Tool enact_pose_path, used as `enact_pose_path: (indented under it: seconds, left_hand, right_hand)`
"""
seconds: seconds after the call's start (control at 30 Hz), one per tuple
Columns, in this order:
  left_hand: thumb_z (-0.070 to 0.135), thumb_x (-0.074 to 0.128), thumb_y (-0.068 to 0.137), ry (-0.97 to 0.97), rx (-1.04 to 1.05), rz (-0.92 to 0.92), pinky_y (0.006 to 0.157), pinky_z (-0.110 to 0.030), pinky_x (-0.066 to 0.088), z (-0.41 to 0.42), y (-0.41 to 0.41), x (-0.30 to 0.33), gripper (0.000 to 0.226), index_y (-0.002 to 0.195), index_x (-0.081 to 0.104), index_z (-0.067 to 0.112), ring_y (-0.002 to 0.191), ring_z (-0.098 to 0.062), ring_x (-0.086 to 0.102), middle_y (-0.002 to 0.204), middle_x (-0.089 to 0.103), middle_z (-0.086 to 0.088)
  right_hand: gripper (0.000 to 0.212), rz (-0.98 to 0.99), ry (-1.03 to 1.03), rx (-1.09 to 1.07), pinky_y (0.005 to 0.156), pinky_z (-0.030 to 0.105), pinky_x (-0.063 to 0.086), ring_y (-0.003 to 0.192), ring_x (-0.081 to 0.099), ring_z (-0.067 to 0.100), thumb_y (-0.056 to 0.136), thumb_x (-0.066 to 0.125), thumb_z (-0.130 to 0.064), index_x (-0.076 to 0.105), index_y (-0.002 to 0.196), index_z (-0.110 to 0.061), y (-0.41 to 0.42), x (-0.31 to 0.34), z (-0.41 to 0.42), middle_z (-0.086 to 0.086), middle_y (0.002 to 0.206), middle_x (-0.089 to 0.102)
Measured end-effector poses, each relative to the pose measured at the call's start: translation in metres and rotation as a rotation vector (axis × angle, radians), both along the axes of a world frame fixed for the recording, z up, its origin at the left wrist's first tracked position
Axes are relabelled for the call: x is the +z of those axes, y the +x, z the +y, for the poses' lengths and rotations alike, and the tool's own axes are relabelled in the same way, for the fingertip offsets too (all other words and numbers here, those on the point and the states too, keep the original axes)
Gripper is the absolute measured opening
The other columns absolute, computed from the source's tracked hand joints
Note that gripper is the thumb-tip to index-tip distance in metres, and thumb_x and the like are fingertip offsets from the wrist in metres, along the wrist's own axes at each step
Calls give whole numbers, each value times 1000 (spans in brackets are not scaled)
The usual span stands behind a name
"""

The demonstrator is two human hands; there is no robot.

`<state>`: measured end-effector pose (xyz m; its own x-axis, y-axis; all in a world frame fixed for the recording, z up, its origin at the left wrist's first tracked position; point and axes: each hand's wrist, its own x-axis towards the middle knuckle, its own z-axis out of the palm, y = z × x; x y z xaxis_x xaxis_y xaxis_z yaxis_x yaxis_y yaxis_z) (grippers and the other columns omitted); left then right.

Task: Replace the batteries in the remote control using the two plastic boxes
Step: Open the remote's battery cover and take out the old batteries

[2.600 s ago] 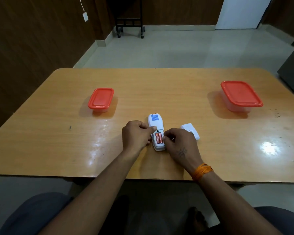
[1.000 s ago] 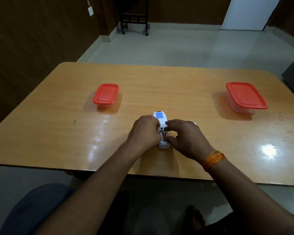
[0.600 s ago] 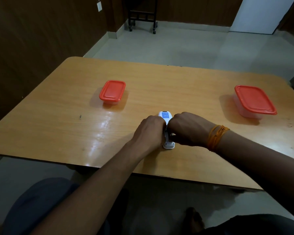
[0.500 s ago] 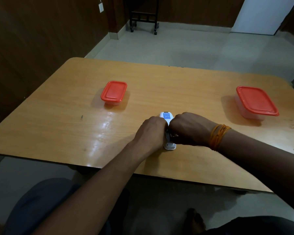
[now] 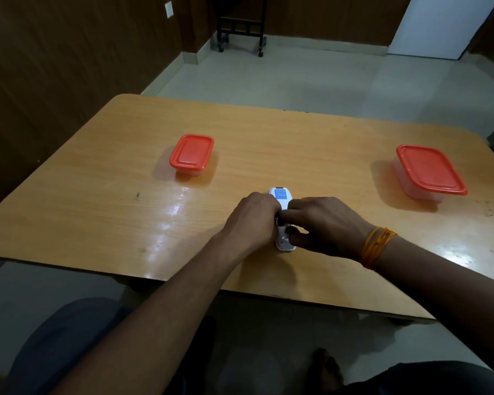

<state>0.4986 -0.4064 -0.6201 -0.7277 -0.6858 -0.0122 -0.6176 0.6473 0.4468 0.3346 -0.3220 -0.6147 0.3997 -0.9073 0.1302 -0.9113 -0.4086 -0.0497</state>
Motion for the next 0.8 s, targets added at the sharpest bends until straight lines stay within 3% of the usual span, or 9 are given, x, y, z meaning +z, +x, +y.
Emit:
enact_pose_path:
  seconds: [0.13, 0.27, 0.33, 0.4, 0.47, 0.57, 0.7, 0.8]
  left_hand:
    - [8, 61, 84, 9, 27, 13, 63, -32, 44, 0, 1, -3, 16, 84, 77, 10, 79, -32, 60, 83, 65, -13]
    - [6, 61, 83, 13, 45, 20, 60, -29, 36, 0, 1, -6, 15, 81, 75, 10, 76, -31, 58, 78, 61, -10]
    - [7, 62, 82, 5, 47, 21, 60, -29, 36, -1, 1, -6, 13, 82, 75, 11, 77, -31, 59, 78, 61, -8]
    - [8, 64, 82, 1, 39, 27, 62, -33, 43, -1, 0, -7, 11, 84, 75, 10, 83, -32, 62, 81, 65, -9]
    - [11, 66, 83, 3, 29, 32, 74, -38, 54, -2, 1, -8, 18, 95, 79, 9, 93, -33, 66, 95, 73, -14]
    - [12, 65, 84, 2, 25, 35, 79, -40, 56, -3, 2, -8, 23, 101, 80, 9, 95, -33, 66, 100, 74, -15]
    - [10, 61, 85, -1, 27, 7, 61, -34, 44, -2, 2, -6, 18, 93, 78, 10, 81, -30, 62, 87, 68, -10]
    - [11, 60, 88, 6, 36, 9, 61, -31, 35, -2, 2, -4, 17, 92, 77, 11, 77, -27, 57, 79, 60, -6]
  right_hand:
    - [8, -74, 23, -45, 54, 32, 40, 68, 59, 25, 89, 67, -21, 72, 96, -22, 4, -9, 6, 2, 83, 63]
    - [1, -224, 39, -181, 59, 29, 35, 67, 56, 19, 87, 68, -23, 68, 88, -23, 11, -12, 9, -2, 82, 61]
    - [8, -289, 59, -252, 60, 29, 35, 69, 54, 16, 85, 73, -27, 66, 84, -24, 13, -14, 9, -7, 79, 57]
    - [16, -351, 90, -336, 61, 30, 35, 66, 51, 11, 83, 79, -28, 64, 80, -25, 12, -16, 6, -13, 74, 53]
    - [20, -416, 136, -429, 61, 30, 34, 64, 50, 8, 81, 81, -24, 62, 77, -23, 9, -17, 3, -12, 69, 55]
    - [12, -442, 148, -498, 63, 30, 42, 68, 58, 15, 78, 81, -21, 70, 82, -18, 11, -12, 0, -12, 70, 61]
    - [19, -372, 139, -524, 71, 36, 53, 80, 64, 24, 78, 76, -21, 72, 96, -17, 22, -6, -2, -4, 80, 70]
    - [14, -313, 122, -531, 65, 34, 46, 80, 62, 26, 82, 70, -25, 71, 95, -19, 29, -8, -5, 2, 85, 73]
